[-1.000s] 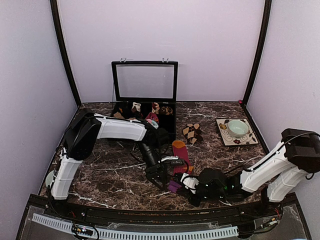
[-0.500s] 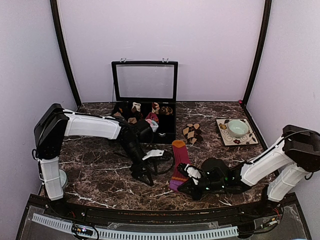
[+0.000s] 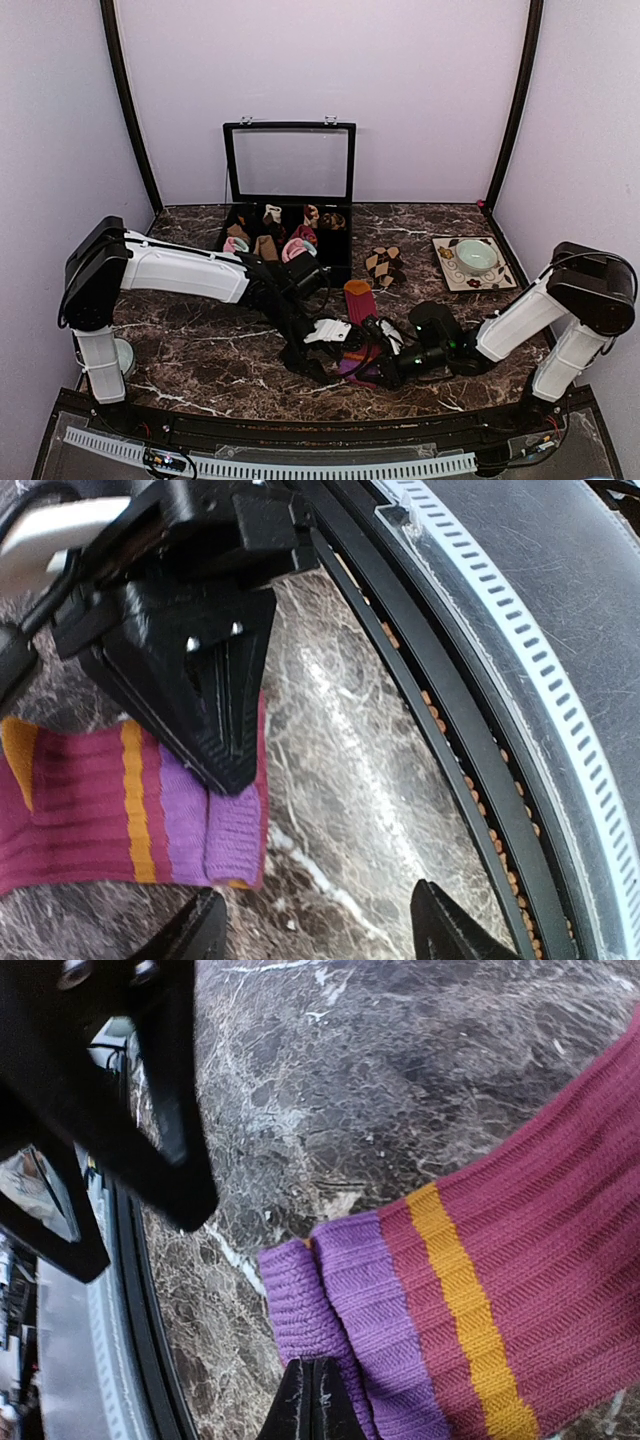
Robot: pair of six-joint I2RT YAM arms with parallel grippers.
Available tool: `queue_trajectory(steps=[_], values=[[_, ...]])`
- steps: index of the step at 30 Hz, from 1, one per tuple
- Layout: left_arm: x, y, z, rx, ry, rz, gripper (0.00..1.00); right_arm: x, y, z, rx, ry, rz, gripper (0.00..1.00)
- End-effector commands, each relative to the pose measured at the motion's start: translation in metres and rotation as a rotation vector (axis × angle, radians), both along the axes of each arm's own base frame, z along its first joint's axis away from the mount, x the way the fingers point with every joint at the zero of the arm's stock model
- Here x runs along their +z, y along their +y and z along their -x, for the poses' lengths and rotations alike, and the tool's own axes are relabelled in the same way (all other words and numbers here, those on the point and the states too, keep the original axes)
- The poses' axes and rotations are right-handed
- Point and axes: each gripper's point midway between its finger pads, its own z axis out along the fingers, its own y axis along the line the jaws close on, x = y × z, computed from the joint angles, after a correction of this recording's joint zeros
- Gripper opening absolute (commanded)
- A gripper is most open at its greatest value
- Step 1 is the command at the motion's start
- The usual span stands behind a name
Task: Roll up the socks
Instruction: Roll the sock at the center of the board.
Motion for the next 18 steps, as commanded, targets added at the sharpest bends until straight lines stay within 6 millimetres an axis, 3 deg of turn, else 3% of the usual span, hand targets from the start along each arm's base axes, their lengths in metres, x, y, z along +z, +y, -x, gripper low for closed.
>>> queue_trajectory(steps=[1, 7, 18], values=[[0.008, -0.019, -0.011, -0.020, -0.090, 0.061, 0.63, -0.037, -0.032, 0.012, -0.077, 0.194, 0.110, 0.00], [-0.012, -0.023, -0.006, -0.073, -0.148, 0.041, 0.53, -0.041, -0.038, 0.011, -0.095, 0.225, 0.121, 0.00], [-0.028, -0.033, -0.010, -0.091, -0.237, 0.045, 0.49, -0.048, -0.040, 0.013, -0.095, 0.263, 0.137, 0.00]])
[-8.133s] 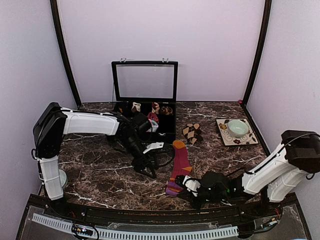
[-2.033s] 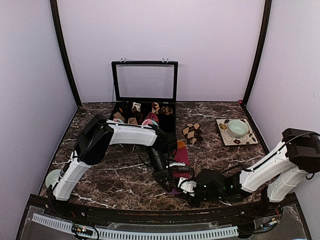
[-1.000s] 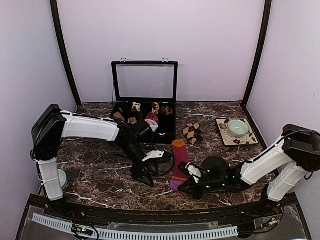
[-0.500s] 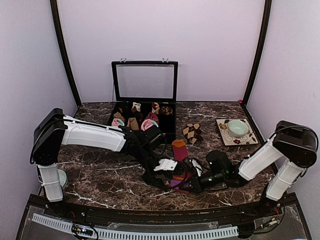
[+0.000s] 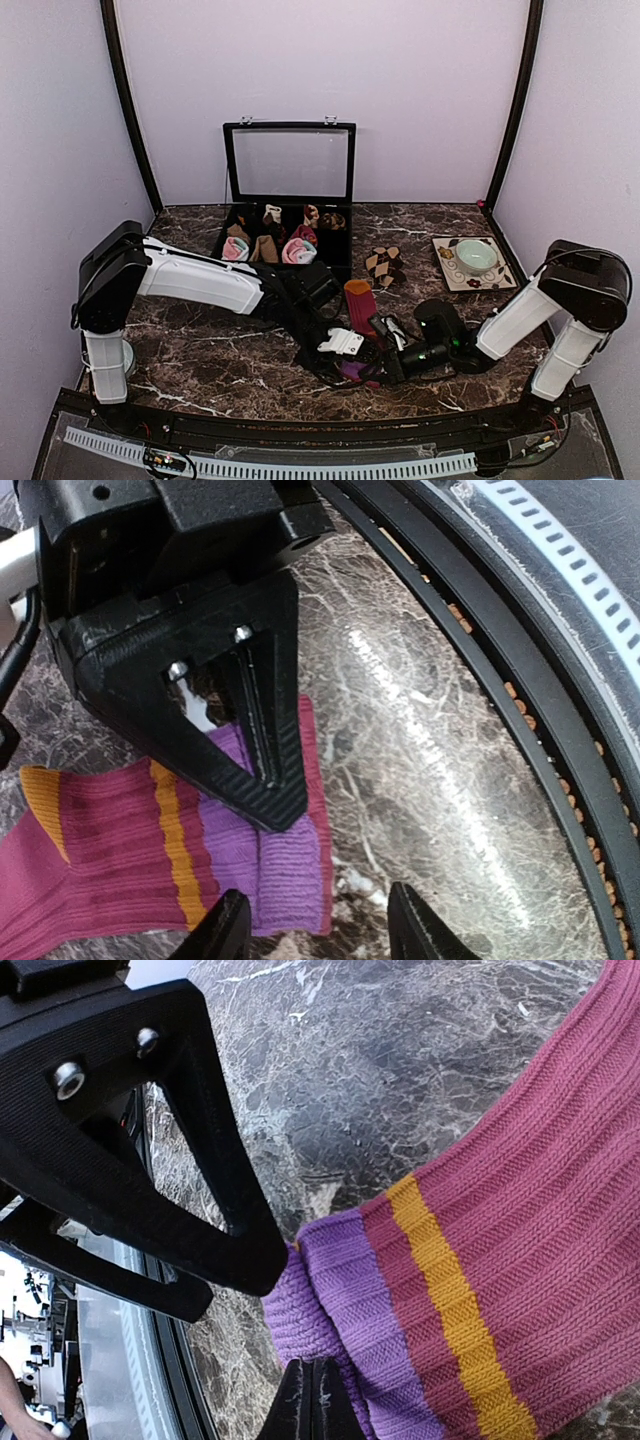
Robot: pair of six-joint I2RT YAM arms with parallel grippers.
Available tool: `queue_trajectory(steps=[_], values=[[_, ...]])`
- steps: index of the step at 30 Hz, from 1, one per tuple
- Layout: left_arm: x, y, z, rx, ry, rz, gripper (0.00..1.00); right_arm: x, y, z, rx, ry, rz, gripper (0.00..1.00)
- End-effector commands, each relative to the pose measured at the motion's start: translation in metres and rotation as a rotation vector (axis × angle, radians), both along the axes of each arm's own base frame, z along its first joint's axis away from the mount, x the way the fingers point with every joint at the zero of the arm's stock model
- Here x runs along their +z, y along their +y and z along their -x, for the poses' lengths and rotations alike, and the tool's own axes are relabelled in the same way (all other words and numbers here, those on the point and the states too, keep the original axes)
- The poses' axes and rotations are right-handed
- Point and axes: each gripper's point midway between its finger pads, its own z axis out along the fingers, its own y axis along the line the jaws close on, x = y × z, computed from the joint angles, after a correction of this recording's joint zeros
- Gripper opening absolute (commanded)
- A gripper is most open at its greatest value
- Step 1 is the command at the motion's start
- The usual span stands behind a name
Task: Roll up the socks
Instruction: Roll the sock at the center of the board.
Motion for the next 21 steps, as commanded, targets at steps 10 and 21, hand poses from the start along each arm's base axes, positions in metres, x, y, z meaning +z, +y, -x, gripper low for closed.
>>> queue_trajectory(steps=[10, 21], values=[[-0.024, 0.001, -0.002, -0.024, -0.065, -0.046, 0.43, -0.045, -0.032, 0.013, -0.043, 0.131, 0.195, 0.00], [-0.040, 0.000, -0.005, 0.008, -0.083, -0.077, 0.07, -0.045, -0.032, 0.011, -0.045, 0.128, 0.206, 0.03]])
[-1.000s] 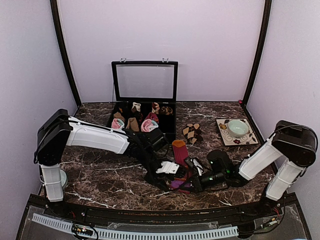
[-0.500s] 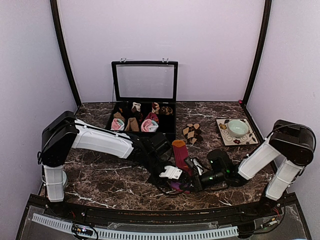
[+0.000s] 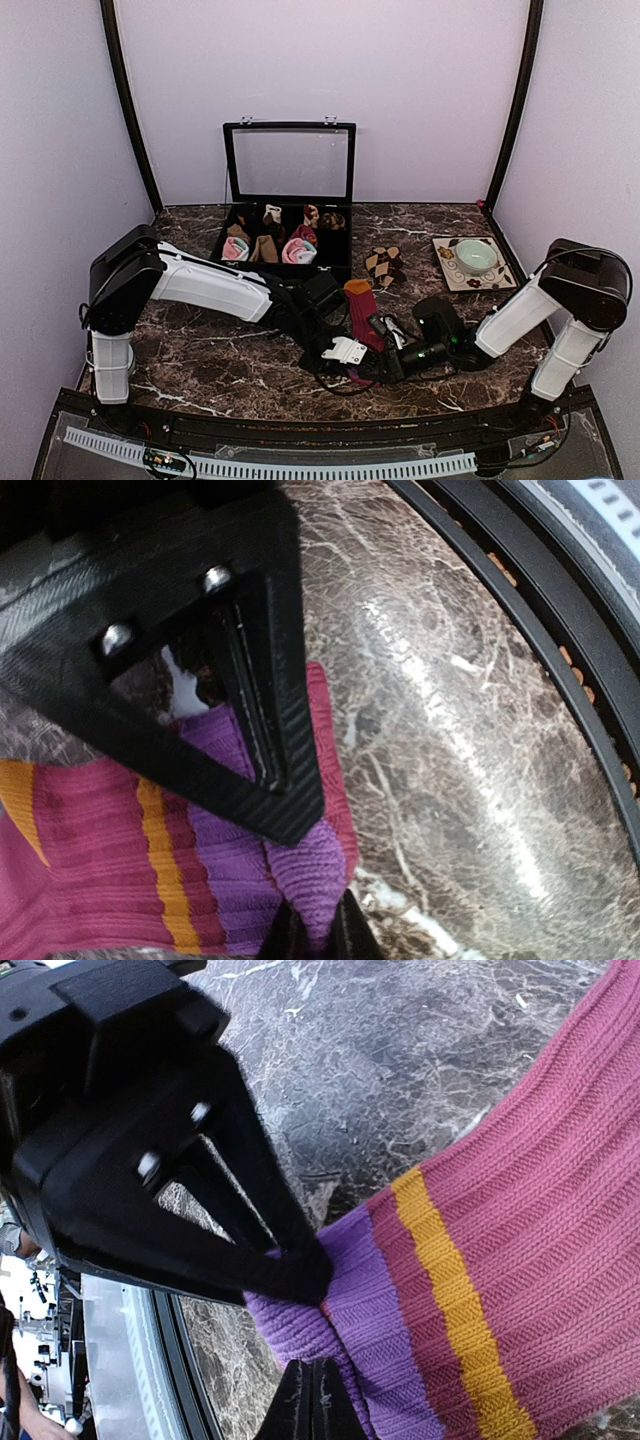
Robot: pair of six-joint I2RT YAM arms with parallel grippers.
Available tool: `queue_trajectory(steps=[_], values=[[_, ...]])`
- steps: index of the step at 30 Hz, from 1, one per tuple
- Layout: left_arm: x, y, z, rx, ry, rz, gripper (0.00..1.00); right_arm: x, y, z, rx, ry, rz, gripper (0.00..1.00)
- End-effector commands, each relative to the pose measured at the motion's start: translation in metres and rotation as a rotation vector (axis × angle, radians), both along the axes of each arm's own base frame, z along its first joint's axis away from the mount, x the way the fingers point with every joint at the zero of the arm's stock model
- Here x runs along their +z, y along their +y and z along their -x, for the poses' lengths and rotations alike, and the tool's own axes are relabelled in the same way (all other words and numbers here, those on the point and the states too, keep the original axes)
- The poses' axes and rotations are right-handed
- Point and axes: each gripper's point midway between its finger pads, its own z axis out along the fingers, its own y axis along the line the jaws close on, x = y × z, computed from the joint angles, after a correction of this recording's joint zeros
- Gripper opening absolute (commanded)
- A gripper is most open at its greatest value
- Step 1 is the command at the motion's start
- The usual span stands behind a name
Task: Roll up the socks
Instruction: Roll the sock at the center of the board.
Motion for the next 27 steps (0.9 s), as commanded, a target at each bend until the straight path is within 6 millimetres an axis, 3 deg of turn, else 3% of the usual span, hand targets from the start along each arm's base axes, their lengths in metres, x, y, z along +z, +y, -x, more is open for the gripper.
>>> queue_trajectory(steps=[1, 5, 8, 10, 18, 22, 27], values=[[-0.015, 0.004, 0.001, 0.017, -0.001, -0.038, 0.03, -0.044, -0.033, 0.012, -0.044, 0.094, 0.201, 0.05], [-0.016, 0.010, 0.006, 0.027, 0.039, -0.070, 0.00, -0.035, -0.033, 0.004, -0.060, 0.032, 0.195, 0.11], [-0.016, 0.020, 0.016, 0.023, 0.146, -0.118, 0.00, -0.006, -0.035, -0.012, -0.109, -0.107, 0.152, 0.32], [-0.017, 0.027, 0.020, 0.035, 0.241, -0.160, 0.00, 0.011, -0.039, -0.021, -0.140, -0.199, 0.133, 0.38], [-0.014, 0.036, 0.028, 0.126, 0.590, -0.247, 0.00, 0.053, -0.061, -0.034, -0.213, -0.429, 0.125, 0.40], [-0.021, 0.036, 0.023, 0.194, 0.689, -0.320, 0.00, 0.077, -0.062, -0.028, -0.200, -0.553, 0.060, 0.42], [-0.037, 0.035, 0.015, 0.273, 0.740, -0.414, 0.00, 0.094, -0.051, -0.008, -0.083, -0.676, 0.030, 0.41]])
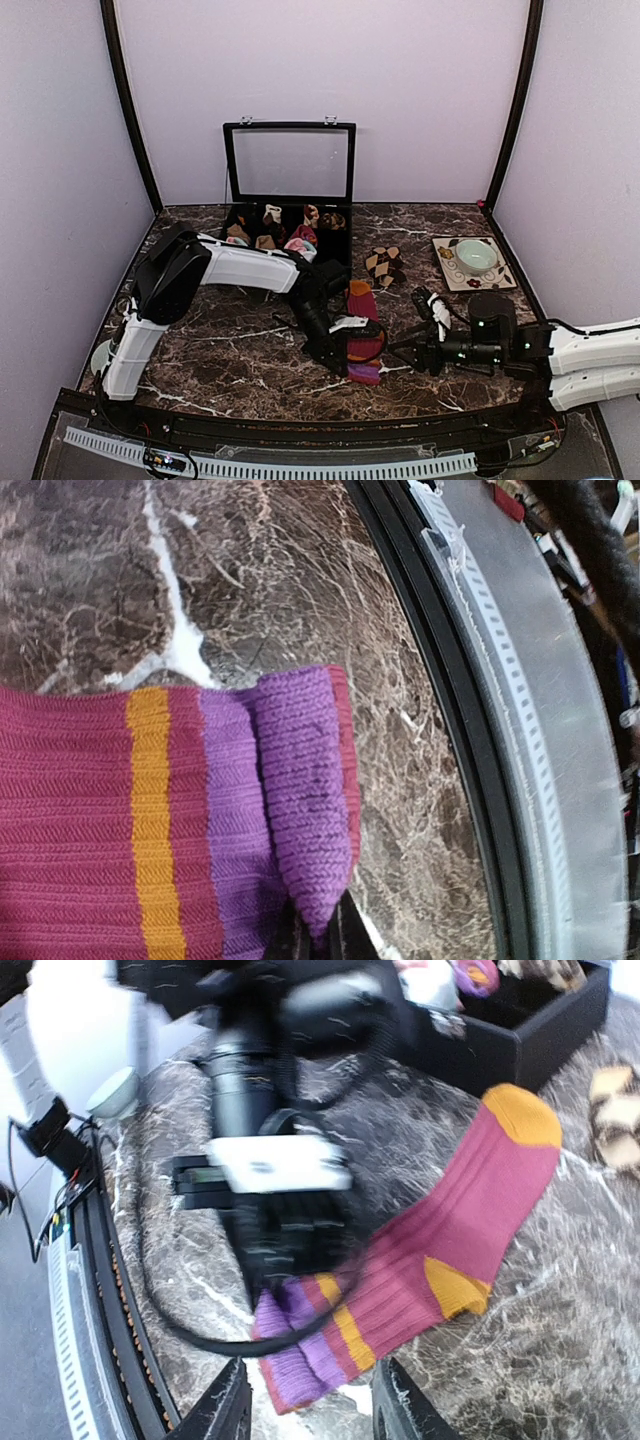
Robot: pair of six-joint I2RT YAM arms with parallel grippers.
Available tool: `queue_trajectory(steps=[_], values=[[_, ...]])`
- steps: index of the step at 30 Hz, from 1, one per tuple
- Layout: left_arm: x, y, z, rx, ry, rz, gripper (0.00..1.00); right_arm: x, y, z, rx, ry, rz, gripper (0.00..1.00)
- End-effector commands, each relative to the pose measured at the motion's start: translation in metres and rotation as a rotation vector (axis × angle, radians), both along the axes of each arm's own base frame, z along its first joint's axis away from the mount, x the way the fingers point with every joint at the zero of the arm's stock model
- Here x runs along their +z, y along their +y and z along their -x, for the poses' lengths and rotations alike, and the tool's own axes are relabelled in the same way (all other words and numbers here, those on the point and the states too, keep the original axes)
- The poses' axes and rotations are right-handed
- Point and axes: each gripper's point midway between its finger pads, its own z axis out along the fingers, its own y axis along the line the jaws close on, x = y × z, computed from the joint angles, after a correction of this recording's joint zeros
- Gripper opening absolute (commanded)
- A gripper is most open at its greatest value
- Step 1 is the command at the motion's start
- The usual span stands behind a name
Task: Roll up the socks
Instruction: Roll the sock at the center of the board.
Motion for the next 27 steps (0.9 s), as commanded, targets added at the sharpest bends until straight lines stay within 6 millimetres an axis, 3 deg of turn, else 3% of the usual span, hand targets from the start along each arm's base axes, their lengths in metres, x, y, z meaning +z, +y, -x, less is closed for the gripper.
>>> queue_trajectory(steps=[1, 6, 12, 22, 27], values=[[-0.041, 0.030, 0.013, 0.050, 0.116, -0.280, 0.00, 0.000, 0.006, 0.014, 0.093, -0.123, 0.071, 0.41], [-0.052, 0.028, 0.006, 0.089, 0.157, -0.349, 0.00, -0.011, 0.025, 0.046, 0.245, -0.188, 0.157, 0.41], [-0.056, 0.030, 0.009, 0.100, 0.219, -0.395, 0.00, -0.031, 0.037, 0.064, 0.332, -0.232, 0.237, 0.42], [-0.069, 0.040, 0.016, 0.099, 0.261, -0.455, 0.00, -0.045, 0.068, 0.050, 0.401, -0.382, 0.343, 0.43], [-0.067, 0.040, 0.014, 0.099, 0.253, -0.450, 0.00, -0.054, 0.077, 0.042, 0.421, -0.373, 0.343, 0.40]])
